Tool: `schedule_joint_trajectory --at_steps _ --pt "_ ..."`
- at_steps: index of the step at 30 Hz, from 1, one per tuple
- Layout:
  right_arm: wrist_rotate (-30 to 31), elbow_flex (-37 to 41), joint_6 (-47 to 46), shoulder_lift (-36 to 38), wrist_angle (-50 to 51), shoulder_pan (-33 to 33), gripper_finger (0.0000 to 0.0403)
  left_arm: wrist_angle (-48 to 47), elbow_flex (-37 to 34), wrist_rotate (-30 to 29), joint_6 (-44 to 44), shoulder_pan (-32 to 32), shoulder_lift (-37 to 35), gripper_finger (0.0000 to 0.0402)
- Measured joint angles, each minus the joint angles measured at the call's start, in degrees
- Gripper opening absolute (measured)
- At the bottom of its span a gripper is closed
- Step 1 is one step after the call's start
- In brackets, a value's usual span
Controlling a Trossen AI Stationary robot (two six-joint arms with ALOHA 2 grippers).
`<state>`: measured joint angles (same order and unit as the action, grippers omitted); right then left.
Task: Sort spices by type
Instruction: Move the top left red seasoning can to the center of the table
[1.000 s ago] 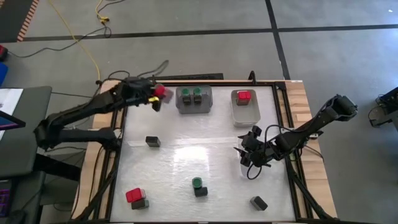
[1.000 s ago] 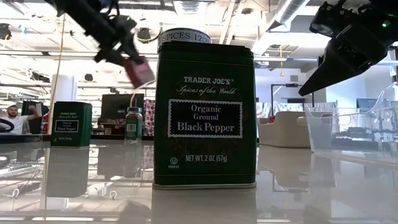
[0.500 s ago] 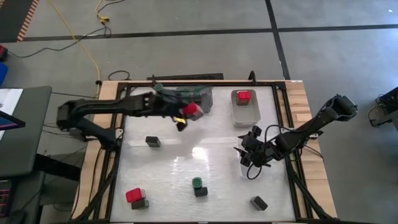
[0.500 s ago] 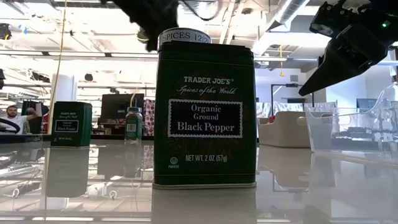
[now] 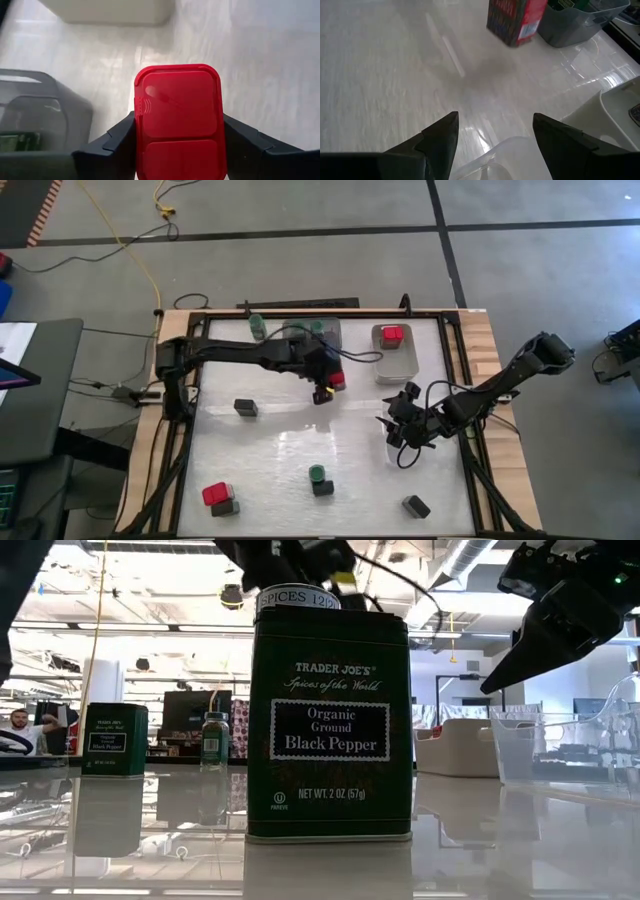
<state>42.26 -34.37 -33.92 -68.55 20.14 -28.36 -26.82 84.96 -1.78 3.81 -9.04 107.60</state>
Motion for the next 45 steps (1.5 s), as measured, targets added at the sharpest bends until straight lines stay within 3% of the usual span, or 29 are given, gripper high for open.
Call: schedule_joint_trajectory --at_steps 13,45 --pt "-0.1 0.0 0.0 0.0 0.1 0.0 0.0285 -1.2 1.1 1.6 5.0 0.0 3.1 0.0219" --pt "-0.2 0.0 0.0 0.0 0.2 0.0 0.0285 -0.9 0.9 1.0 2.7 0.0 4.2 0.0220"
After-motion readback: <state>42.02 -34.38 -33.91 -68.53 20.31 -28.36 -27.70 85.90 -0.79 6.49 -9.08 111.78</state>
